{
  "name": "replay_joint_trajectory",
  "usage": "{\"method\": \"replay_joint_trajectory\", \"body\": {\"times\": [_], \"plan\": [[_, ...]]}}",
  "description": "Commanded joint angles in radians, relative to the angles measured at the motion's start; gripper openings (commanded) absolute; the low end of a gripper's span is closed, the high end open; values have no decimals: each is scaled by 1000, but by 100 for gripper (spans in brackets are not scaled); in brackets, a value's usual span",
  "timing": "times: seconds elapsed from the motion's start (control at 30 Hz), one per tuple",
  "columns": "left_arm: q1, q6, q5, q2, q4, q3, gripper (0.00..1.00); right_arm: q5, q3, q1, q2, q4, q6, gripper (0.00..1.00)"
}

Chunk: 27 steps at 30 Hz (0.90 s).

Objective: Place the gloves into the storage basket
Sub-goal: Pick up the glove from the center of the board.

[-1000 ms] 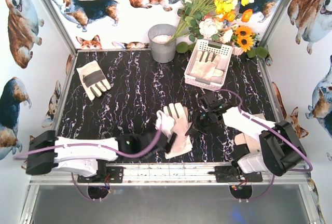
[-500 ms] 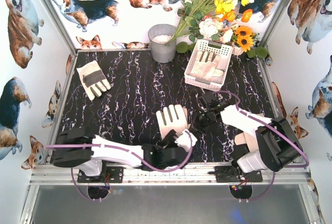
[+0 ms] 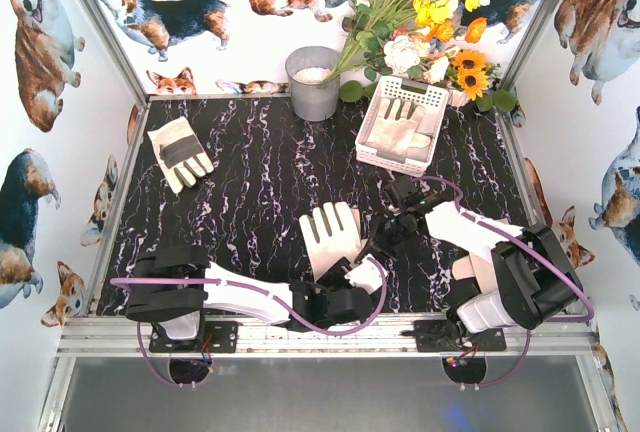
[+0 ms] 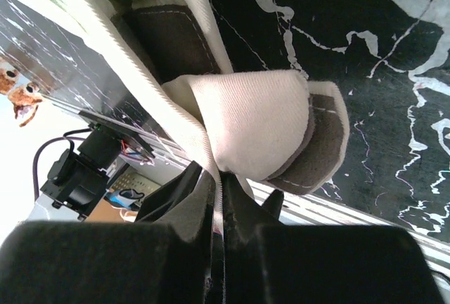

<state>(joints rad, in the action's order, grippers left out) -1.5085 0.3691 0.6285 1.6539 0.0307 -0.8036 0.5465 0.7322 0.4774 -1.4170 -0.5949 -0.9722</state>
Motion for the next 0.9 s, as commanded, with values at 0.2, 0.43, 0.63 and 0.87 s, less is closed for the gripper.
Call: {"method": "replay_joint_trajectory", "body": {"times": [0.2,0.43,0.63,0.87], "plan": [[-2,17,74,19,-52,-32,10,79,12,-28,27,81,-14,8],[40,99,15,-91,53,39,0,40,-46,-42,93,98,-12,55],[51,109,-13,-124,67,87,0,43,-125,-44,160,207,-77,73],[53,106,-28,-138,74,82,0,11,-233,-43,184,377,-177,77]]}}
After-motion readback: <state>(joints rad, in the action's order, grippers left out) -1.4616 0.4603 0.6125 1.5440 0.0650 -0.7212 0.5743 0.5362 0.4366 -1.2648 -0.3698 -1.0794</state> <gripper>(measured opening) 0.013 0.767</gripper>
